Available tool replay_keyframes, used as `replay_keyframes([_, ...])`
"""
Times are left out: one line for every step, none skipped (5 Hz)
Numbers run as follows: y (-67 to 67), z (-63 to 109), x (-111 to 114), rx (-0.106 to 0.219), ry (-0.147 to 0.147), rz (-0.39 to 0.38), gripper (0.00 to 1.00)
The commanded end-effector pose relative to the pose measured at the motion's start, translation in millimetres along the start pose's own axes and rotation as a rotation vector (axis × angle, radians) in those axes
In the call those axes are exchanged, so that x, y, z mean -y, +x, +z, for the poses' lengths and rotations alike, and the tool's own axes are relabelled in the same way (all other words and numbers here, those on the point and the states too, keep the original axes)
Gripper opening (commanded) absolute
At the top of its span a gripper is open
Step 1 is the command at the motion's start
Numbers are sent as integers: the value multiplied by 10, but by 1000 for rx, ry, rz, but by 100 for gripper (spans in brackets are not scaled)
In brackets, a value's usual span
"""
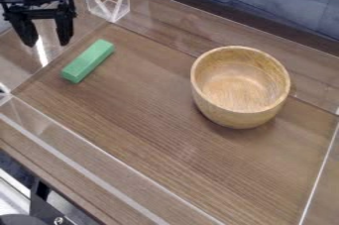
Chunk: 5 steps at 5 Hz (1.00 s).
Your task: Move green stick from inside the wooden bowl to the table next to it
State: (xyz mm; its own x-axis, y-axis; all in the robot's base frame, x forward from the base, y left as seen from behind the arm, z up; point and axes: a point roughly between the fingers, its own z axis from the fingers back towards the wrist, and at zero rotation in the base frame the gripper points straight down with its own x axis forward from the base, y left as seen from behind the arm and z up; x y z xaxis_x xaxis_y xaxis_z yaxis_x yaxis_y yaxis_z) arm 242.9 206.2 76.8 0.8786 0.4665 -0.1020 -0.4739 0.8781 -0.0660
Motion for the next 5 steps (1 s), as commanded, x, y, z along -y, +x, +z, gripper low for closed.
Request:
replay_keyframes([59,348,-16,75,34,-100,100])
replay_keyframes([99,335,5,72,38,-115,100])
replay_keyframes([138,302,33,69,41,-128,100])
replay_keyframes([78,173,-10,64,46,-138,100])
replay_keyframes([12,53,-63,58,48,-145,100])
